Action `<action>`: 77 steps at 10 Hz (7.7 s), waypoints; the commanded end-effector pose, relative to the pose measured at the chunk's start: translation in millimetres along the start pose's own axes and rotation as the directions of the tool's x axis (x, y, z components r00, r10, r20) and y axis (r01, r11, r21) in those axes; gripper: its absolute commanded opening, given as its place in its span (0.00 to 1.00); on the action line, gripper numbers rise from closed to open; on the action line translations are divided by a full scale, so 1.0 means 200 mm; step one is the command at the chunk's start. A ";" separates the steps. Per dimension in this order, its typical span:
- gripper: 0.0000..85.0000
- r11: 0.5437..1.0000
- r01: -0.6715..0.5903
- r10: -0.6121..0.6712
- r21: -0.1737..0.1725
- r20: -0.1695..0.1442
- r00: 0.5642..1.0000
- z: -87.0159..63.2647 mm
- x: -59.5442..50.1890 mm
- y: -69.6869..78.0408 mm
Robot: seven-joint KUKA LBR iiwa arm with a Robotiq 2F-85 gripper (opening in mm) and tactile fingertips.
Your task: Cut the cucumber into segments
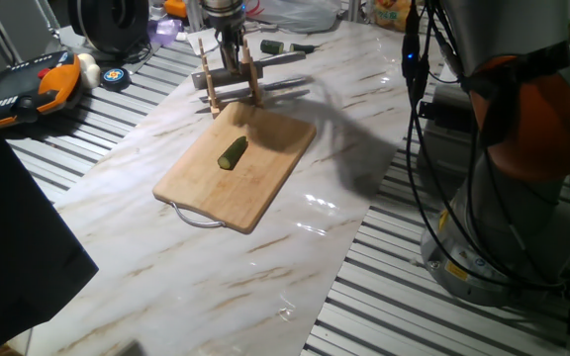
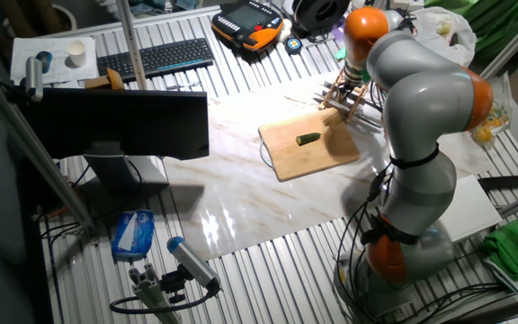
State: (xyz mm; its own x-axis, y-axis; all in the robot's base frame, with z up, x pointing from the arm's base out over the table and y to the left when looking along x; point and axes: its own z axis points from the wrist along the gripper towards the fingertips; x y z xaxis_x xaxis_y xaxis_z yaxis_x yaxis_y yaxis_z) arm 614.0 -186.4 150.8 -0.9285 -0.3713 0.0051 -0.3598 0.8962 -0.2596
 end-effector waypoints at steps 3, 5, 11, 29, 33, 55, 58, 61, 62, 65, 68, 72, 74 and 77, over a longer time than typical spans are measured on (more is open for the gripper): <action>1.00 0.998 0.021 -0.022 0.054 0.011 1.000 0.00 0.00 0.00; 1.00 0.997 0.032 -0.033 0.072 0.017 0.999 0.00 0.00 0.00; 1.00 0.997 0.067 -0.067 0.029 0.007 0.998 0.15 -0.05 -0.13; 0.93 0.995 0.075 -0.077 -0.067 -0.018 0.997 0.42 -0.16 -0.18; 0.79 0.994 0.075 -0.077 -0.083 -0.029 0.997 0.42 -0.16 -0.18; 0.29 0.988 0.072 -0.078 -0.138 -0.038 0.996 0.37 -0.17 -0.18; 0.24 0.987 0.072 -0.078 -0.144 -0.037 0.996 0.37 -0.17 -0.18; 0.18 0.986 0.071 -0.078 -0.150 -0.039 0.996 0.37 -0.17 -0.18; 0.13 0.985 0.071 -0.078 -0.155 -0.040 0.996 0.37 -0.17 -0.18; 0.03 0.984 0.065 -0.072 -0.167 -0.037 0.997 0.37 -0.17 -0.18; 0.01 0.984 0.061 -0.068 -0.167 -0.034 0.997 0.36 -0.18 -0.17; 0.01 0.985 0.062 -0.070 -0.163 -0.047 0.996 0.31 -0.19 -0.19; 0.01 0.985 0.060 -0.069 -0.162 -0.050 0.996 0.29 -0.19 -0.18; 0.01 0.985 0.052 -0.063 -0.162 -0.059 0.996 0.23 -0.18 -0.19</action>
State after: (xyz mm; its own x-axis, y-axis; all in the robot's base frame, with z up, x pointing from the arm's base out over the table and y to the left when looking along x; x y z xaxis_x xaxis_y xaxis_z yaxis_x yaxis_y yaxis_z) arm 666.4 -219.3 115.9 -0.9078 -0.4120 0.0788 -0.4184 0.9030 -0.0977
